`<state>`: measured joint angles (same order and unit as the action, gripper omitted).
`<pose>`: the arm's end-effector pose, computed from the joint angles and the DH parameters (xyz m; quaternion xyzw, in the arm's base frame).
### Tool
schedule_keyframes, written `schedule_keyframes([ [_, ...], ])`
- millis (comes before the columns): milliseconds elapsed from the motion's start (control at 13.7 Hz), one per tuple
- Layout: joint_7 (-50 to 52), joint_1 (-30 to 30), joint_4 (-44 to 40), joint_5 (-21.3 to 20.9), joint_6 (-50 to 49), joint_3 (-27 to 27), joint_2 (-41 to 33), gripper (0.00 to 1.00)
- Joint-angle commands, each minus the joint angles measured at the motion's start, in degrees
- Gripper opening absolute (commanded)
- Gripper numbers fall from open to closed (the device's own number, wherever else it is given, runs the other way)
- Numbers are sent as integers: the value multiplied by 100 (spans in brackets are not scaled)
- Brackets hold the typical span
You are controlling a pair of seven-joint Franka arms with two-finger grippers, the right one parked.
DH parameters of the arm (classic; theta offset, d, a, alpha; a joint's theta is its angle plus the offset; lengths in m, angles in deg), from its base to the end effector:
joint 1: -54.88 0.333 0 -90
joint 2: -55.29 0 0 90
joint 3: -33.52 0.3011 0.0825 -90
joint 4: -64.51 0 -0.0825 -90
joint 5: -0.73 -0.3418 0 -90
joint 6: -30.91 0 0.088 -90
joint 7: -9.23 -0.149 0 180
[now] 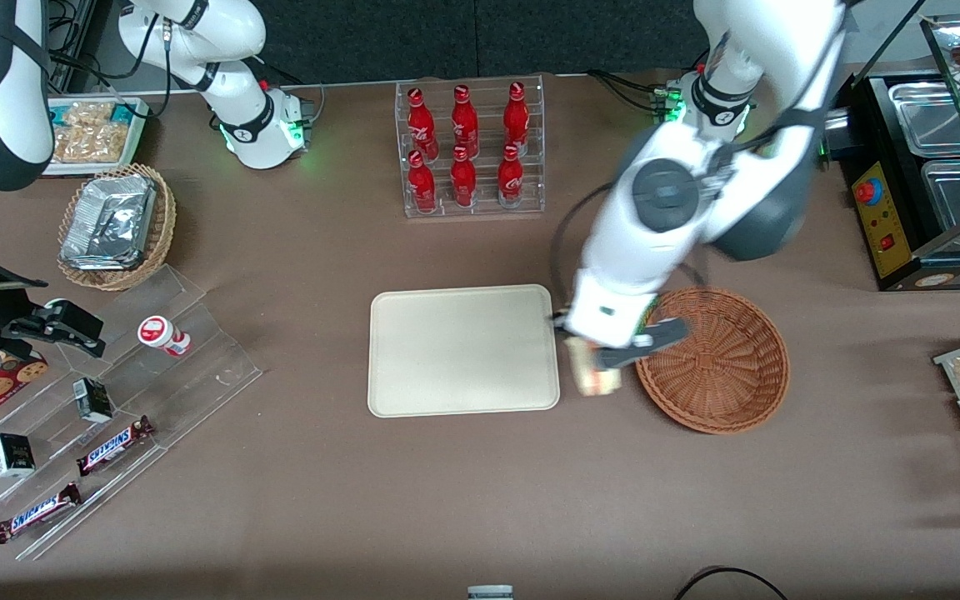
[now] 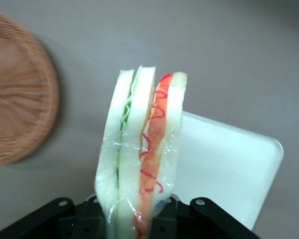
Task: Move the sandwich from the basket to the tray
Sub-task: 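Lift the sandwich and carry it with the left gripper over the tray, then lower the sandwich onto the tray and open the left gripper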
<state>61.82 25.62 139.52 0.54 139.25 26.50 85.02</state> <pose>0.5487 -0.3836 0.4052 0.9877 0.1501 0.0038 0.0436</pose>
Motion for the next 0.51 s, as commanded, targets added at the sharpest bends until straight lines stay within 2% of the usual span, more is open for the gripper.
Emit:
schedule_keyframes([
  [0,-563,-517,-636,10,404,78,839,20],
  [293,-522,-1098,-662,-7,1390,86,1648,21],
  [439,-513,-1239,-662,-16,1707,86,2017,27],
])
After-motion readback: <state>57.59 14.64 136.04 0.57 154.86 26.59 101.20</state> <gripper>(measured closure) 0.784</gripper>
